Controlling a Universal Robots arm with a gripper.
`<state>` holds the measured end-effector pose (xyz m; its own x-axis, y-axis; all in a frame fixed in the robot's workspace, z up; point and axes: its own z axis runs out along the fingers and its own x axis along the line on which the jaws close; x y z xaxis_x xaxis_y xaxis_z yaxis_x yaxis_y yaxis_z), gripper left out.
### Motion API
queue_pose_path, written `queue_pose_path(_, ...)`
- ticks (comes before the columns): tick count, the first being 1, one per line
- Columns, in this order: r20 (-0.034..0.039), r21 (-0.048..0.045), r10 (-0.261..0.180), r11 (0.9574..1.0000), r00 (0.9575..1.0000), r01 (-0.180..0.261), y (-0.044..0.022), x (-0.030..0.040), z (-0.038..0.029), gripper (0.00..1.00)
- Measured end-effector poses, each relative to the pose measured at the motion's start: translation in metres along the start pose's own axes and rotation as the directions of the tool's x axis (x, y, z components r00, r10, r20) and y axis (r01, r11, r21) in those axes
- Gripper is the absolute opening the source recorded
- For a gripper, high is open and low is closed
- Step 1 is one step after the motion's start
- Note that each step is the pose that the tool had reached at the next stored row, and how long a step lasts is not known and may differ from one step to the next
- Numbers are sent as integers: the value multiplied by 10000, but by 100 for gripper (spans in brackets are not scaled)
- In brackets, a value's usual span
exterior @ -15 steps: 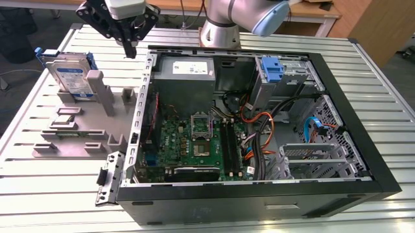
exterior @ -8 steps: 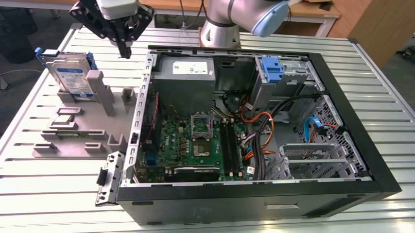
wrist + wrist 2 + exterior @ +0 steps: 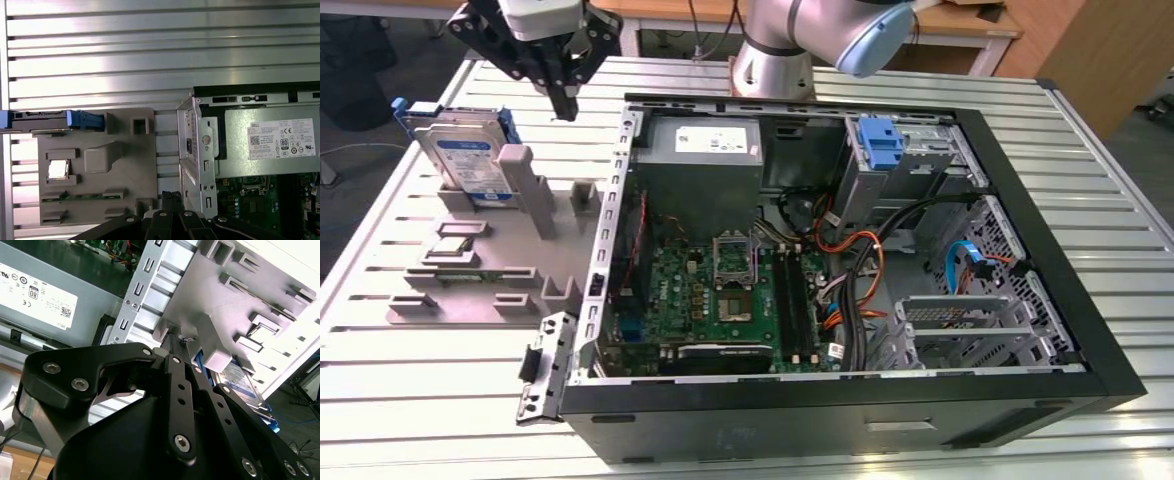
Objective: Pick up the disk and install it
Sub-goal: 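Reach for the disk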
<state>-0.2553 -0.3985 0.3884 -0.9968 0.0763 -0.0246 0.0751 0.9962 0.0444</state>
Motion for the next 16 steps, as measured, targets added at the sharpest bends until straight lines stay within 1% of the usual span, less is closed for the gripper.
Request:
queue_pose_path(9,0,0,1,10000,10000,-1,5,5,1,10)
queue_pose_path(11,-2,0,0,10000,10000,0,22,8,2,10)
queue_pose_path(16,0,-8,1,10000,10000,-1,97,27,12,10)
